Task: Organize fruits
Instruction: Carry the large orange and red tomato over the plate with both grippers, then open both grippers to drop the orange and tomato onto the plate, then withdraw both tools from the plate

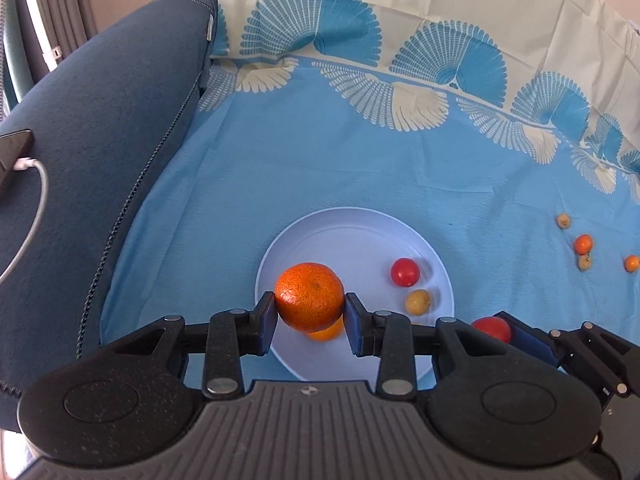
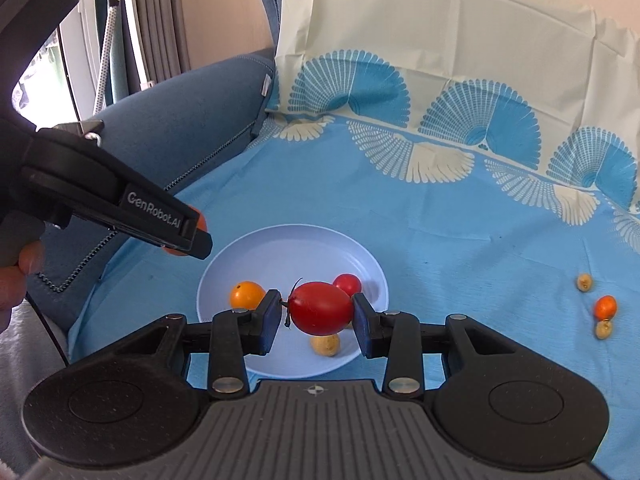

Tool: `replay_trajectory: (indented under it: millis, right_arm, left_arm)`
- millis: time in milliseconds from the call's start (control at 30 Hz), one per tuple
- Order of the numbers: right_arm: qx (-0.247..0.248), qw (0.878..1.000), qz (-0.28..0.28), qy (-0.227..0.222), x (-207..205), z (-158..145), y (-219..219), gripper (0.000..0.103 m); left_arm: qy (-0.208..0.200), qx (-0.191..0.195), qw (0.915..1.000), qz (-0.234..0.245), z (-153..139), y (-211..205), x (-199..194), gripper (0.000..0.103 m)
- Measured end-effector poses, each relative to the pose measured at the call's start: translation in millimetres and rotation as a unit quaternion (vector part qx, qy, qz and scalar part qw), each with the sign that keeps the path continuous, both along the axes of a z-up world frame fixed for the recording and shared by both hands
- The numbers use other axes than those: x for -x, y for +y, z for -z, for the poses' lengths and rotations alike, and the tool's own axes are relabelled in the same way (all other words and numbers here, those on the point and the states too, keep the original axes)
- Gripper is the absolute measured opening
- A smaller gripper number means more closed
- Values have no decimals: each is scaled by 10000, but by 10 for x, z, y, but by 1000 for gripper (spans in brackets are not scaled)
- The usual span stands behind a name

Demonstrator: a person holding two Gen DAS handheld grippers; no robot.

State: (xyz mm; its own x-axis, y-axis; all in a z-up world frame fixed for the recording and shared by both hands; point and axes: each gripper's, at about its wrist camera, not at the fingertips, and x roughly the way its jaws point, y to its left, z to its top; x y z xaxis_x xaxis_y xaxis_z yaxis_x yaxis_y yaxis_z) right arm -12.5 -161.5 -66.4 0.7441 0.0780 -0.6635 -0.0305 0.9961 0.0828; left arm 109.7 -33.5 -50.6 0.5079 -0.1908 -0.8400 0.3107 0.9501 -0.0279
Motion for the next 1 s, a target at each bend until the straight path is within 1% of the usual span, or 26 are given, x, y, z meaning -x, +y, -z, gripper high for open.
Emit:
replay_trajectory:
  millis: [200,433,500,533,567,600,633,667,700,767,833,900,1000]
  right_arm:
    - [10,9998,-117,165,-293,193,11,40]
    - [2,9989,-240,394,-516,431,35,40]
    - [6,9987,-279,437,-566,489,54,40]
    - [-22,9984,-332,457,-601,514,55,40]
    - [-57,9981,-398,475,-626,530,62,41]
    - [-88,9975,-489,498,-653,537,72,41]
    - [-96,9972,-548,492,-667,533,82,45]
    - [-72,9971,-595,464,-671,514,92,51]
    - [-34,9974,-600,408,-665,486,98,67]
    - [34,9979,-573,298,-622,417,108,81]
    - [46,9979,-562,318,-540,333,106,86]
    - [35,9983,-453,363,-419,251,90,91]
    - [59,9988,-183,461,-191,138,67,94]
  left_arm:
    - [136,-88,9998,84,247,-69,-247,39]
    - [283,-282,9990,190,531,-114,-415,40]
    - [342,-280,9987,244,579,-117,-463,41]
    - [351,-255,9987,273,578,-107,-477,43]
    - [339,-225,9987,293,561,-97,-488,61]
    - [264,-174,9992,264,526,-77,-486,85]
    - [146,-119,9996,188,481,-47,-471,95]
    - [0,-48,9999,94,418,-14,-444,103]
    - [-85,-25,10000,41,361,10,-417,103]
    - [0,-144,9999,8,287,40,-380,103]
    - [64,-216,9996,-148,219,108,-283,103]
    - [45,-327,9992,-214,154,175,-152,103]
    - [-76,-576,9976,-389,47,301,123,103]
